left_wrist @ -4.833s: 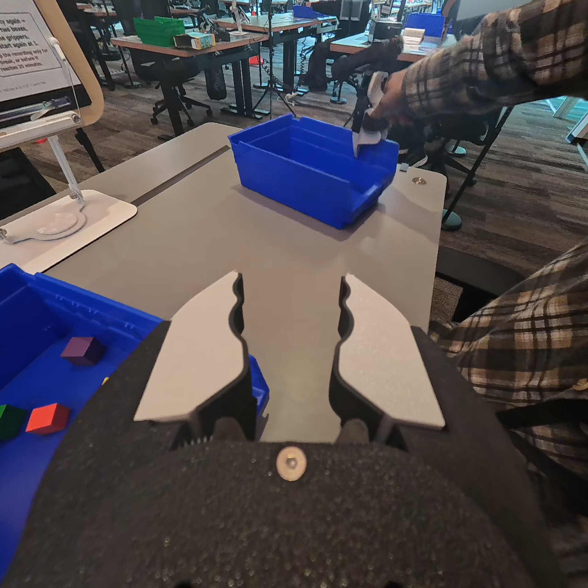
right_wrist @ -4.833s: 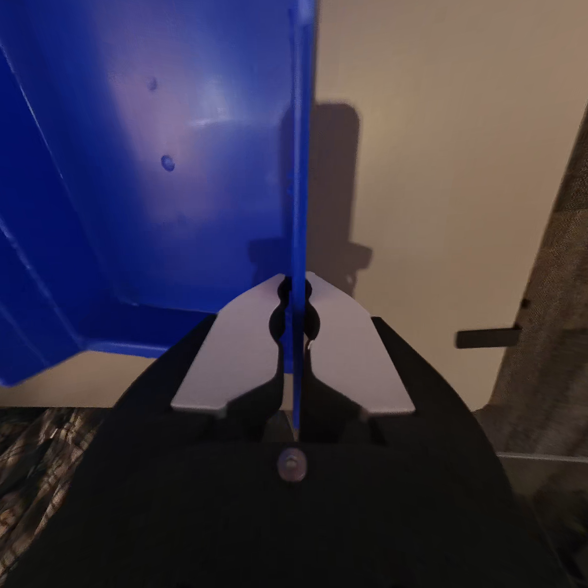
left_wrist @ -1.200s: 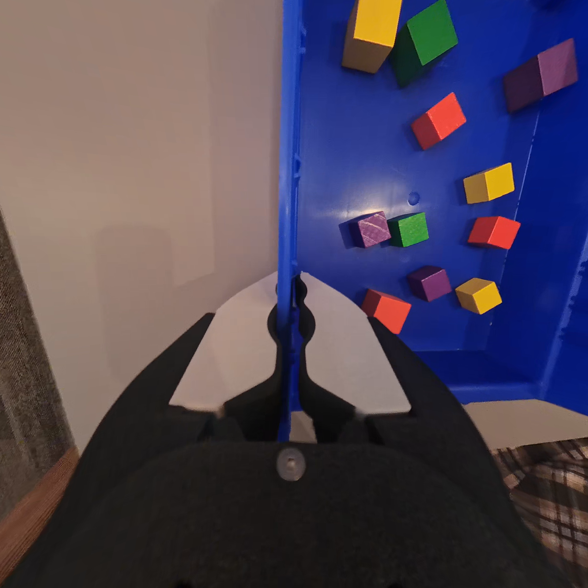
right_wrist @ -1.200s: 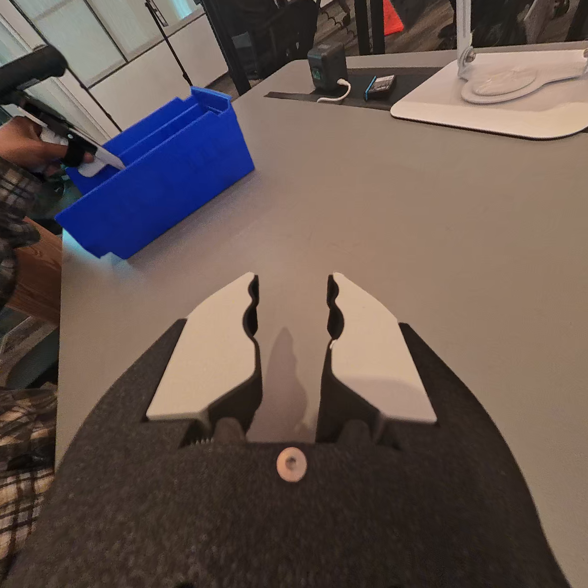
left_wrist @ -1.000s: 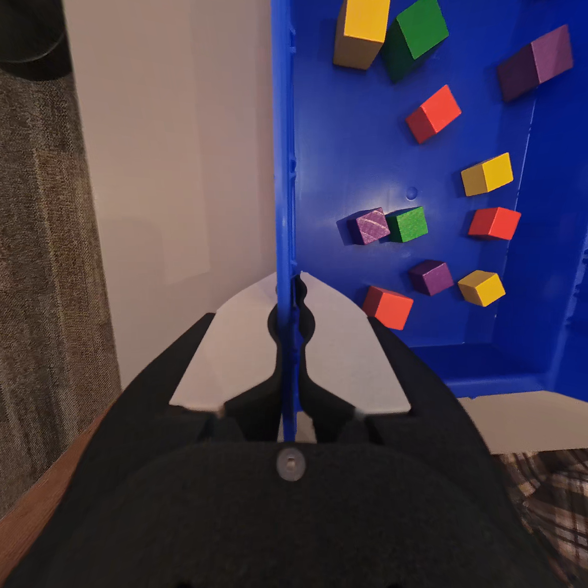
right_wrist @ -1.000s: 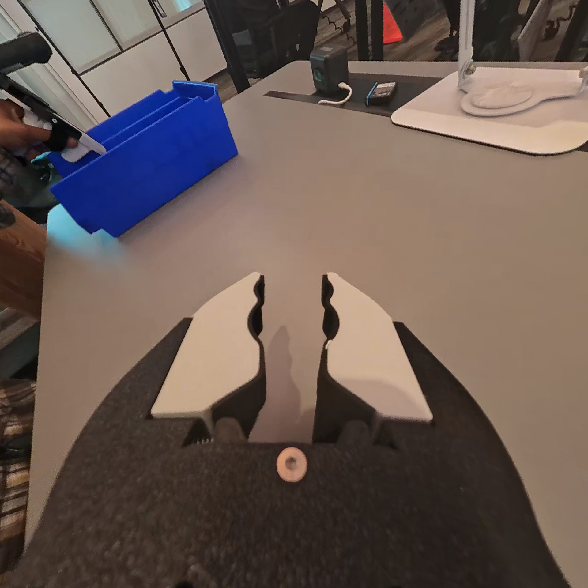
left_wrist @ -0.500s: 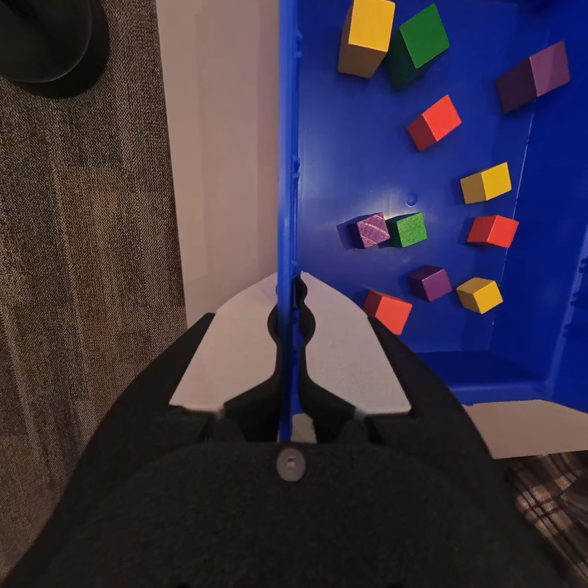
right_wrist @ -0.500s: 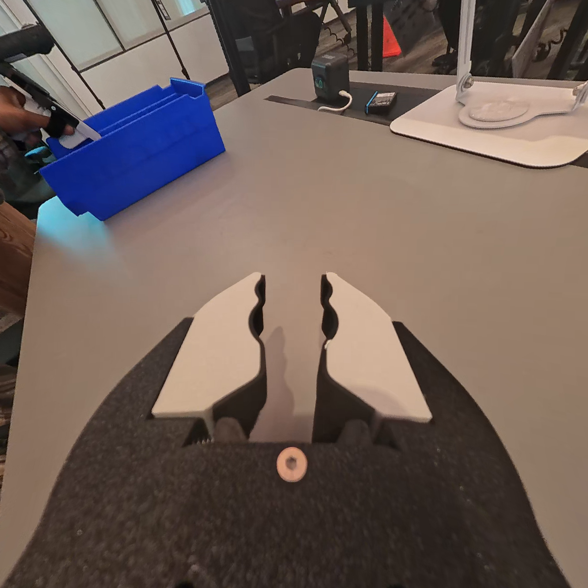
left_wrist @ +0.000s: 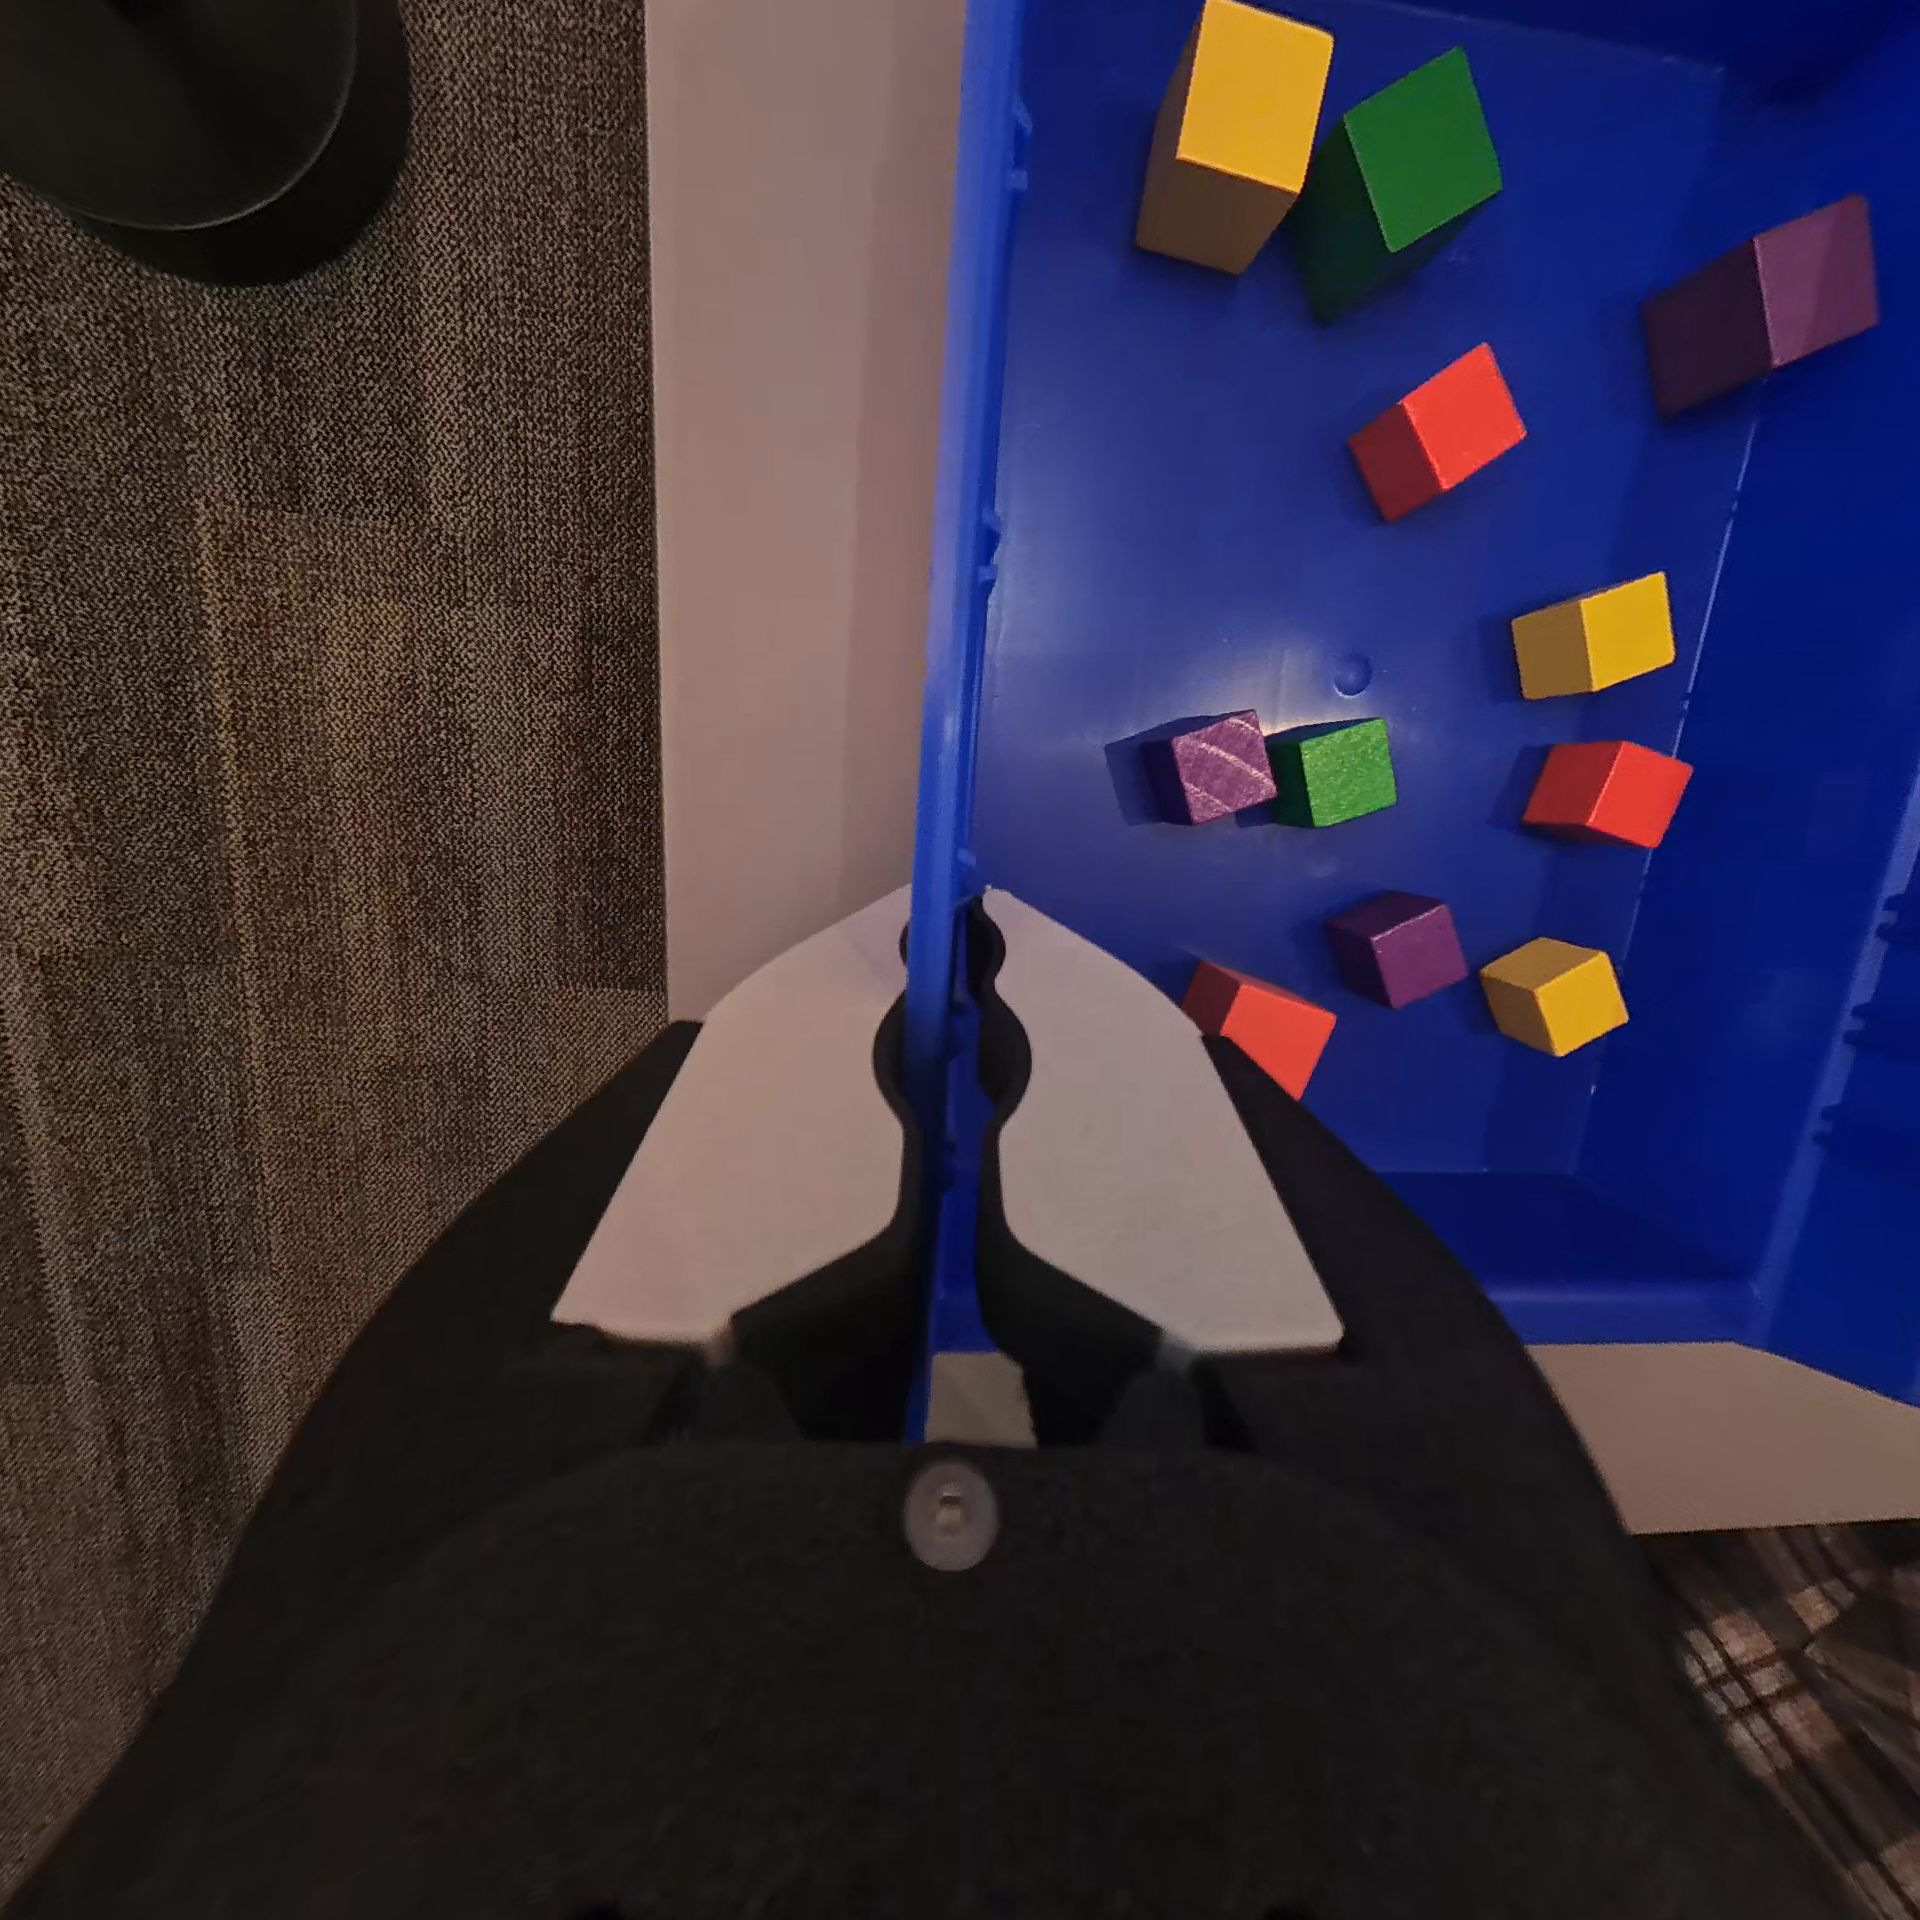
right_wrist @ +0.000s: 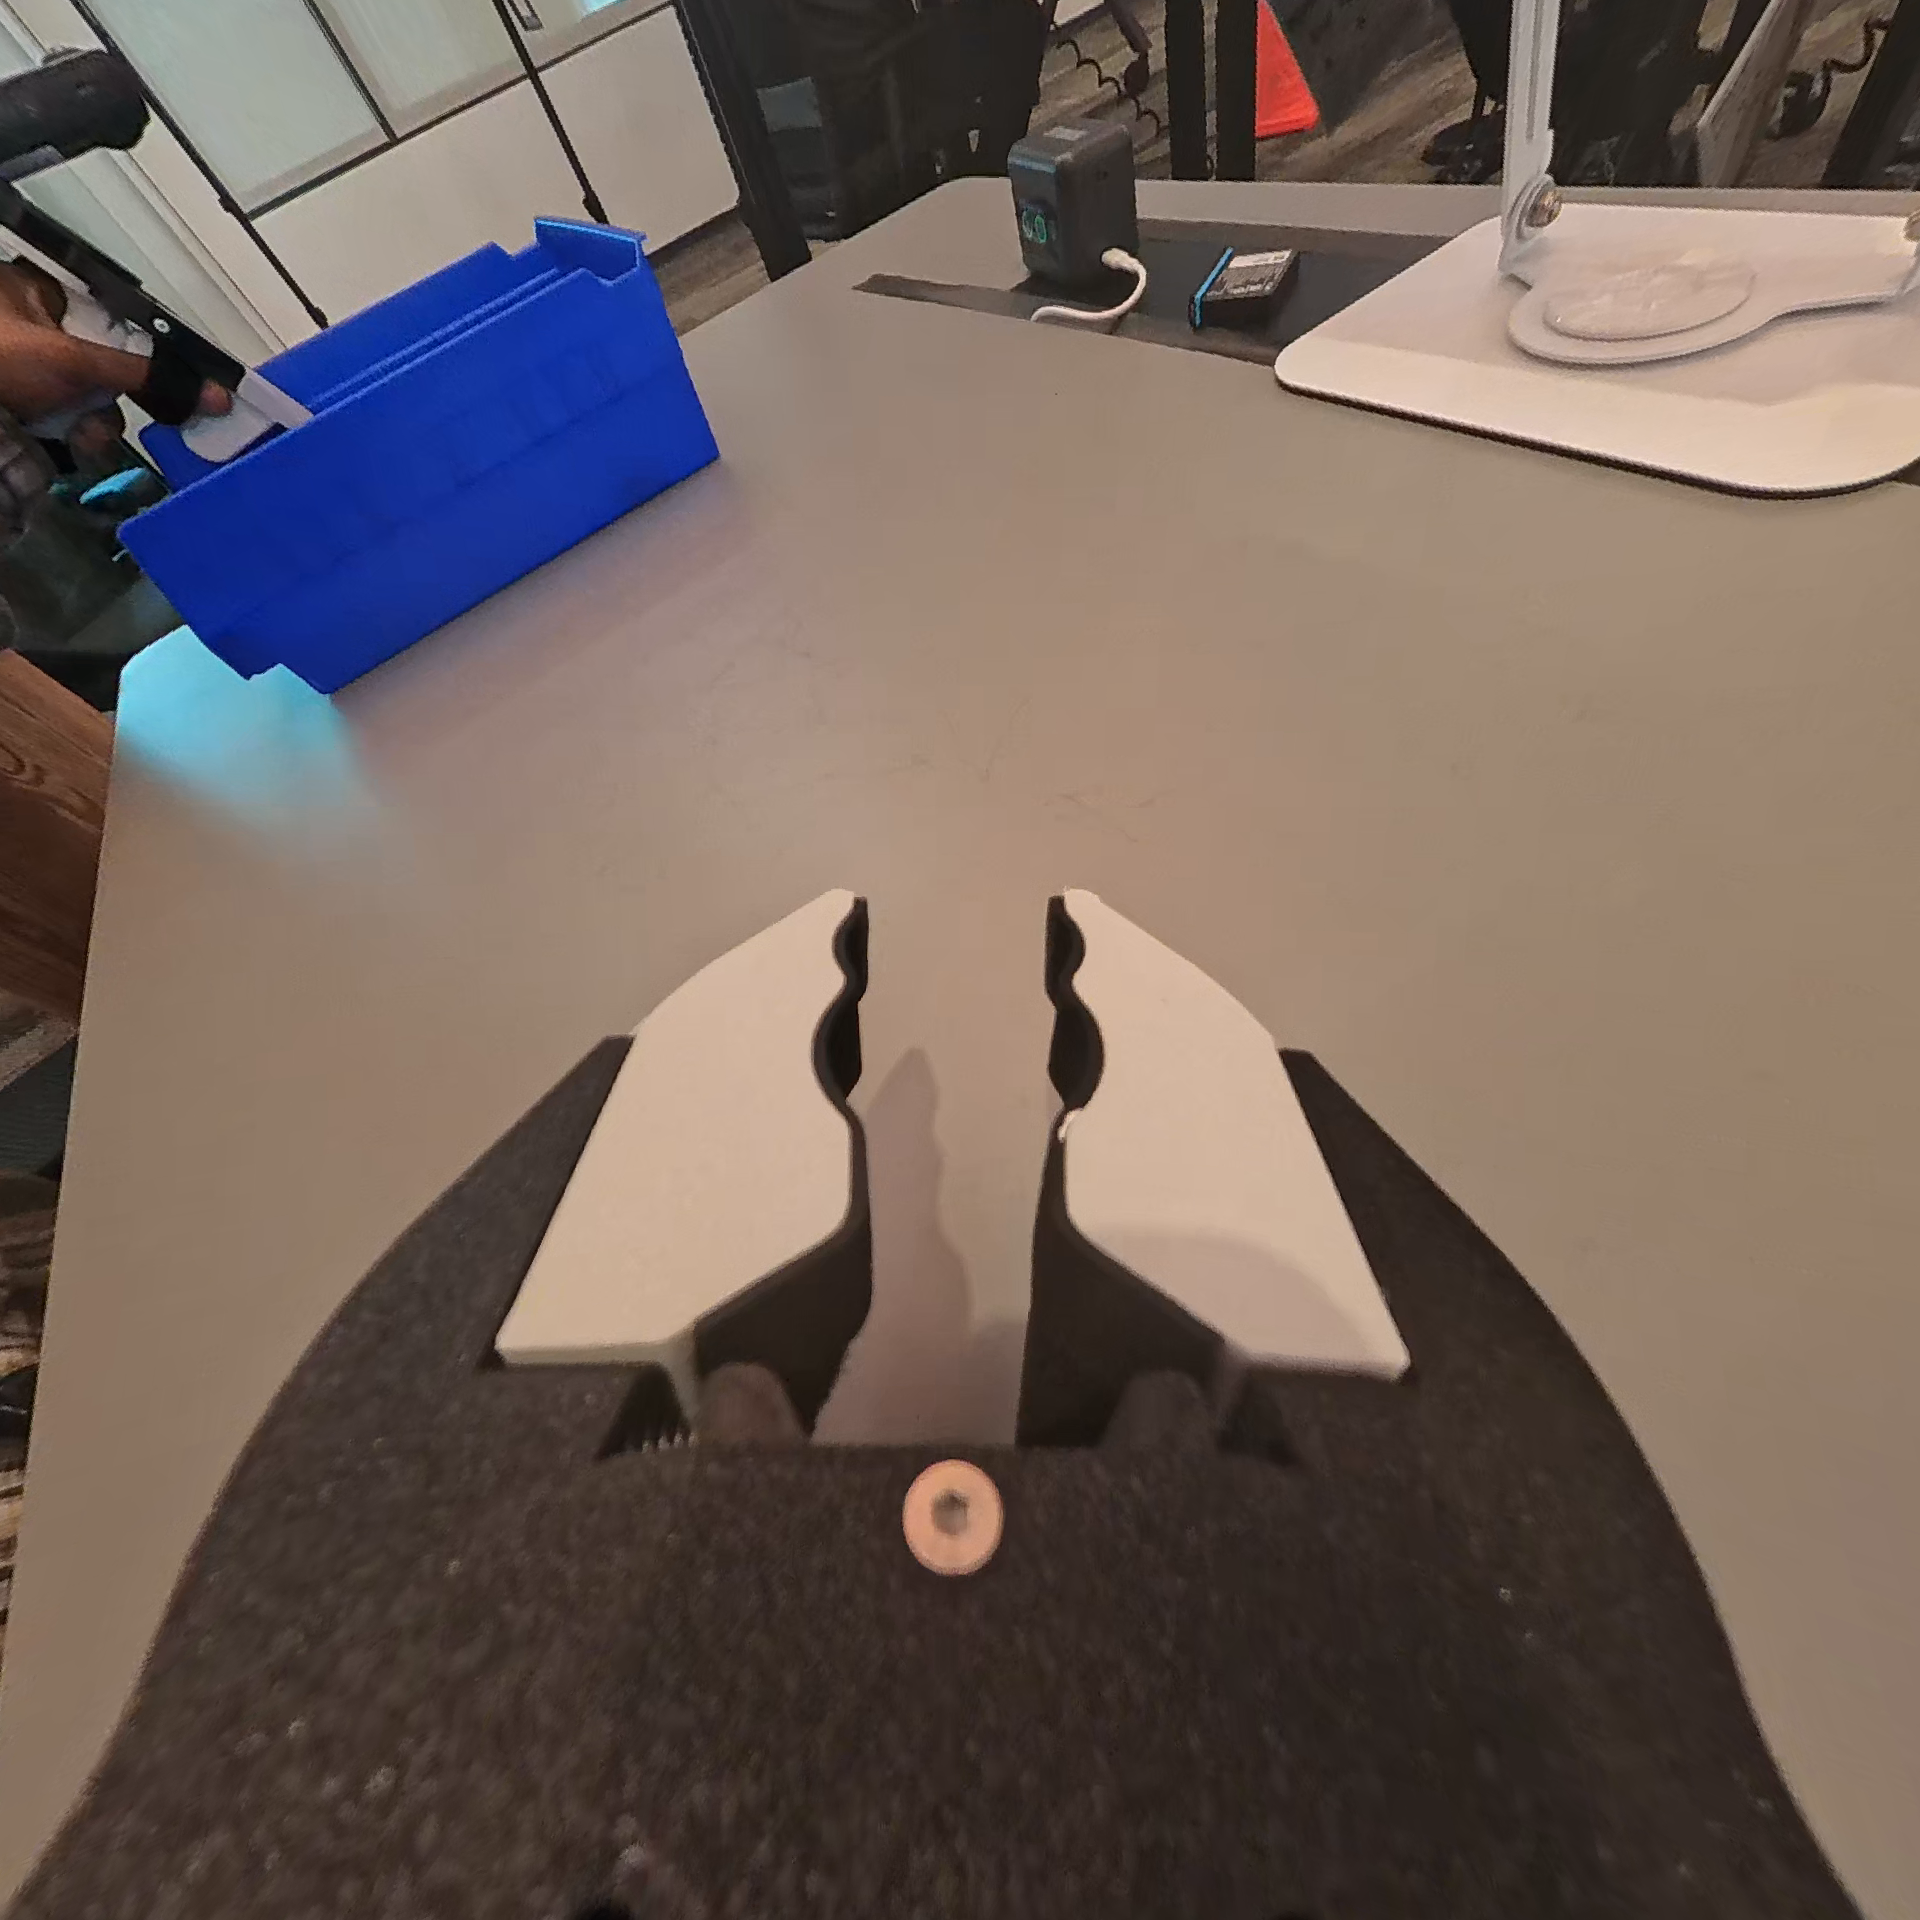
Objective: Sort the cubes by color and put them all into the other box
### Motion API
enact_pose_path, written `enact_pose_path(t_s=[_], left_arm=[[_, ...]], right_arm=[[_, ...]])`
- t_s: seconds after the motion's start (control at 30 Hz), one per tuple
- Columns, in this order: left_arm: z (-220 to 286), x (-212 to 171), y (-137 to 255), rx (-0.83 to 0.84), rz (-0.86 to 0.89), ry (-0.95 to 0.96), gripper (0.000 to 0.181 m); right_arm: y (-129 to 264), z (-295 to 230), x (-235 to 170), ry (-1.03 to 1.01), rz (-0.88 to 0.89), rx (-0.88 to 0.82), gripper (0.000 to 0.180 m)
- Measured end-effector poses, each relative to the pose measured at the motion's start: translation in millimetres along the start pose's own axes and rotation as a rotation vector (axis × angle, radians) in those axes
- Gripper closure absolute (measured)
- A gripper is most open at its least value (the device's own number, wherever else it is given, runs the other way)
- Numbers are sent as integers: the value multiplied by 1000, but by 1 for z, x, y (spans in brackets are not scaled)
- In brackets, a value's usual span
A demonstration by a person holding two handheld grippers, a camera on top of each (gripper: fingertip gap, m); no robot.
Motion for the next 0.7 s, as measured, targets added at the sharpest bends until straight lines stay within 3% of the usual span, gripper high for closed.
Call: enact_pose_path(t_s=[0.3,0.53,0.7], left_arm=[[-1,0,1,-2,14,22,174],[-10,6,42,85,188,11,117],[31,17,89,149,323,-251,119]], right_arm=[[1,-2,1,9,5,13,144],[5,-7,6,21,33,35,141],[7,-9,8,12,48,52,141]])
Point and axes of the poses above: each gripper's, where its closed fingertips meet, y back along the fingers, x out of its top, z = x × y across the jaws, the point moved 2 cm from there along y, back along the fingers, and after that the axes turned 15 degrees about -y, right-handed, at the moved point
